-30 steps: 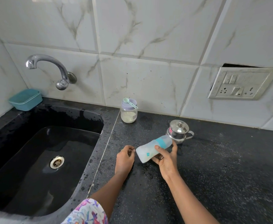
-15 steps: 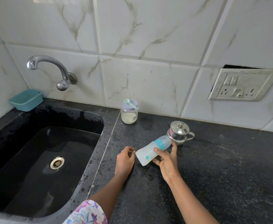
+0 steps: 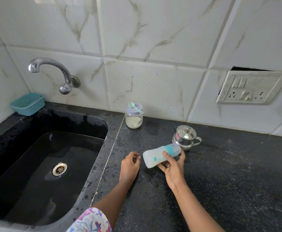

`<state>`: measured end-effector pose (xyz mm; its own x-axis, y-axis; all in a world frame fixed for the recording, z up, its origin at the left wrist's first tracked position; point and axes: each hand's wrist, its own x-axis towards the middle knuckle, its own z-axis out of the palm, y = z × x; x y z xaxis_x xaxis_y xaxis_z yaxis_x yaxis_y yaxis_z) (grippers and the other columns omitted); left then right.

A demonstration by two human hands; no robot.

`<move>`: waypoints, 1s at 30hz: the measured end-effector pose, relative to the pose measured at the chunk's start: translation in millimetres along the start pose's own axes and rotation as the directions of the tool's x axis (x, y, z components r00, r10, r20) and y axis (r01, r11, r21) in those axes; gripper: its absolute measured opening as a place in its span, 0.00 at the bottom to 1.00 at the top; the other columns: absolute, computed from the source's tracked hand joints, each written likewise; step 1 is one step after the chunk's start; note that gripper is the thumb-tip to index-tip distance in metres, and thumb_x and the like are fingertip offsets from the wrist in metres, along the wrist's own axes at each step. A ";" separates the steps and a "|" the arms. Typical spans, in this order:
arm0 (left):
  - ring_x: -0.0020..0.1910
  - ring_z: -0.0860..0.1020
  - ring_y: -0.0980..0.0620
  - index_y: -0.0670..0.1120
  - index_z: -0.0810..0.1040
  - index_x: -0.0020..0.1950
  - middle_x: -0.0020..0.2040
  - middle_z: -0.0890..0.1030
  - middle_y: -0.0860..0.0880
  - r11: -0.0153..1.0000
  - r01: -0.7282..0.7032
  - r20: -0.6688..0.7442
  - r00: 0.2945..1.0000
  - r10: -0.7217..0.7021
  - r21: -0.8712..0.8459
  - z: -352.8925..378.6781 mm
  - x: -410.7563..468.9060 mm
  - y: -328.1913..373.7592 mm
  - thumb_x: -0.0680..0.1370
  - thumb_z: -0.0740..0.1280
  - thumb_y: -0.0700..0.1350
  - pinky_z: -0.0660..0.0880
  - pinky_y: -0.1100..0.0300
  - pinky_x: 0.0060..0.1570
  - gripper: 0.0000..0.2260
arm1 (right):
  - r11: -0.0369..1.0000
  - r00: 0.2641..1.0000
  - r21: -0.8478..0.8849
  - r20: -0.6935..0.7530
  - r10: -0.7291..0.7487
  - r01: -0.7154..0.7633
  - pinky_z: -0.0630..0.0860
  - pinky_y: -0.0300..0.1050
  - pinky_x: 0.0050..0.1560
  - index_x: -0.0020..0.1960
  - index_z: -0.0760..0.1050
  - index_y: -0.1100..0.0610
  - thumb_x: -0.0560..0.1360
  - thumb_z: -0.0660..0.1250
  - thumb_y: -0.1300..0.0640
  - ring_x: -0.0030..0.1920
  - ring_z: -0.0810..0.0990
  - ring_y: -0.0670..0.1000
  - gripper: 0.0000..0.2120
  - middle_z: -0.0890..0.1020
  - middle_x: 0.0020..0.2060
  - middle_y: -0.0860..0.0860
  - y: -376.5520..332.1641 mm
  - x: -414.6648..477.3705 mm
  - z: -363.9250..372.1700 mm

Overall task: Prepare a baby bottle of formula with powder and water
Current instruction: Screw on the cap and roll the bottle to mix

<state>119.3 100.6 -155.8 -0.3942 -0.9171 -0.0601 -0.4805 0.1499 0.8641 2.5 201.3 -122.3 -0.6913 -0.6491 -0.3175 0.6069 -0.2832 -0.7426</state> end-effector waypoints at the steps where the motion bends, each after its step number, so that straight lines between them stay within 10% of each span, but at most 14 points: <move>1: 0.45 0.78 0.54 0.46 0.77 0.54 0.45 0.80 0.51 1.000 0.000 -0.001 1.000 0.000 0.001 0.0 0.2 -0.3 0.78 0.64 0.44 0.73 0.63 0.45 0.07 | 0.999 1.000 -0.033 0.024 0.006 -0.005 0.80 0.60 0.46 0.69 0.62 0.46 0.70 0.68 0.71 0.58 0.77 0.57 0.35 0.76 0.57 0.55 -0.8 -1.1 0.0; 30: 0.42 0.77 0.56 0.46 0.77 0.53 0.43 0.79 0.52 1.000 -0.010 -0.002 1.000 0.010 0.007 1.4 1.4 1.0 0.78 0.64 0.45 0.69 0.65 0.42 0.06 | 0.999 1.000 0.035 -0.005 -0.010 0.010 0.80 0.58 0.43 0.69 0.62 0.45 0.69 0.69 0.69 0.58 0.77 0.58 0.36 0.75 0.58 0.56 -6.9 0.7 3.3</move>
<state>117.2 100.0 -155.8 -0.3975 -0.9162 -0.0511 -0.4822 0.1612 0.8611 -0.9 200.4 -115.5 -0.6993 -0.6425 -0.3134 0.6136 -0.3144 -0.7243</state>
